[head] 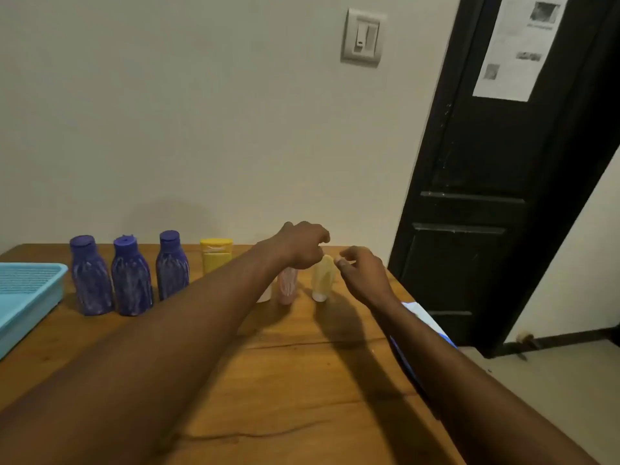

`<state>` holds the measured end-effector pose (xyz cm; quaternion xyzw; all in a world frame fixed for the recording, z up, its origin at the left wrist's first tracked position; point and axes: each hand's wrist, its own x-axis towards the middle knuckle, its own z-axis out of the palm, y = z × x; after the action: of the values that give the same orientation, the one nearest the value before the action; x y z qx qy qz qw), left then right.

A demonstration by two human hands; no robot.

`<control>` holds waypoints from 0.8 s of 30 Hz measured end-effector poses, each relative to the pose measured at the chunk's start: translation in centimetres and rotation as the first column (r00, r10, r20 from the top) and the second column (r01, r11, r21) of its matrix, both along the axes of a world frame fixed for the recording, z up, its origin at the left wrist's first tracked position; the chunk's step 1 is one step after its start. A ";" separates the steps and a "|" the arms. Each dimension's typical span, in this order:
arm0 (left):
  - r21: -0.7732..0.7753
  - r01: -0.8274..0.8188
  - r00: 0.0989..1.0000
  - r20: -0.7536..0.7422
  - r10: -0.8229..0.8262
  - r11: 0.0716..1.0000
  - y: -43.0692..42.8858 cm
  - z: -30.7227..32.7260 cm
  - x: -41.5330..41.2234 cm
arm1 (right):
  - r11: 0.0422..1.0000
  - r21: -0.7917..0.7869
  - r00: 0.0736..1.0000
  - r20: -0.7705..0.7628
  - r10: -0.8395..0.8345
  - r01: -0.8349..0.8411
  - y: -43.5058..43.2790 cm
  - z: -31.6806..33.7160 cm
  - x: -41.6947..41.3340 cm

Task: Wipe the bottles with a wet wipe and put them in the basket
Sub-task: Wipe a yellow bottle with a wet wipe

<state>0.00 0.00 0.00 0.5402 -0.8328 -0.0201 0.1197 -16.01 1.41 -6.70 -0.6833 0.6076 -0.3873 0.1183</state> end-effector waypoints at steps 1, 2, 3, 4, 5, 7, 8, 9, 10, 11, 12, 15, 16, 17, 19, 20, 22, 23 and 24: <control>0.000 -0.013 0.999 0.032 0.013 1.000 -0.4 -0.2 -0.2 | 1.000 -0.005 1.000 0.007 -0.006 0.006 -0.3 -0.2 0.0; -0.020 -0.018 0.999 0.050 0.019 1.000 -0.7 -0.4 -0.4 | 1.000 -0.008 1.000 0.011 -0.007 0.007 -0.7 -0.3 -0.1; -0.028 -0.026 0.998 0.064 0.028 0.999 -1.0 -0.9 -0.6 | 1.000 -0.011 1.000 0.006 0.003 -0.003 -1.0 -0.7 -0.1; -0.038 -0.026 0.996 0.080 0.029 0.999 -0.9 -1.2 -0.7 | 1.000 0.002 1.000 0.004 0.011 -0.011 -0.9 -0.8 0.0; -0.042 -0.024 0.996 0.090 0.028 0.999 -1.1 -1.5 -1.0 | 1.000 0.007 1.000 0.013 0.022 -0.022 -1.2 -1.2 0.0; -0.068 -0.027 0.996 0.081 0.033 0.997 -1.2 -2.0 -1.2 | 1.000 -0.006 0.999 0.017 0.028 -0.028 -1.5 -1.4 -0.1; -0.088 -0.030 0.997 0.070 0.036 0.996 -1.2 -2.1 -1.2 | 1.000 -0.011 1.000 0.010 0.021 -0.021 -1.4 -1.5 -0.2; -0.091 -0.035 0.998 0.053 0.040 0.995 -1.2 -2.3 -1.2 | 1.000 -0.015 1.000 0.005 0.023 -0.023 -1.4 -1.6 -0.2; -0.094 -0.037 0.998 0.041 0.041 0.995 -1.0 -2.2 -1.2 | 0.999 -0.023 1.000 -0.003 0.027 -0.027 -1.4 -1.7 -0.3; -0.098 -0.035 0.999 0.026 0.038 0.995 -0.7 -2.1 -1.1 | 0.999 -0.026 0.999 -0.004 0.034 -0.034 -1.1 -1.6 -0.2; -0.097 -0.034 0.999 0.011 0.036 0.995 -0.3 -1.9 -1.1 | 0.999 -0.029 0.999 0.003 0.042 -0.041 -0.7 -1.4 -0.1; -0.089 -0.046 0.997 -0.059 0.041 0.995 1.3 -0.9 -0.6 | 0.996 -0.065 0.997 0.037 0.063 -0.060 0.9 -0.3 -0.1; -0.084 -0.059 0.995 -0.084 0.052 0.995 2.0 -0.6 -0.5 | 0.995 -0.072 0.996 0.045 0.075 -0.071 1.7 0.2 -0.1; -0.080 -0.068 0.992 -0.114 0.058 0.995 2.7 -0.3 -0.3 | 0.993 -0.079 0.995 0.050 0.086 -0.082 2.6 0.7 0.0; -0.062 -0.081 0.983 -0.168 0.069 0.995 4.5 0.2 0.1 | 0.991 -0.090 0.993 0.059 0.105 -0.099 4.5 1.5 0.2; -0.050 -0.082 0.979 -0.190 0.072 0.995 5.4 0.4 0.3 | 0.990 -0.094 0.991 0.067 0.116 -0.109 5.4 1.8 0.3; -0.019 -0.070 0.970 -0.234 0.064 0.997 7.6 0.8 0.9 | 0.987 -0.098 0.987 0.081 0.138 -0.130 7.3 2.2 0.5; -0.006 -0.058 0.964 -0.259 0.055 0.998 8.7 0.9 1.2 | 0.986 -0.094 0.985 0.087 0.146 -0.138 8.3 2.3 0.6; 0.001 -0.042 0.959 -0.280 0.041 0.999 9.8 1.1 1.6 | 0.985 -0.088 0.983 0.093 0.156 -0.148 9.3 2.3 0.8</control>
<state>1.55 9.85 1.11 0.5489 -0.7960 -0.0916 0.2379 -15.26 10.72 -4.37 -0.7119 0.5308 -0.4349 0.1497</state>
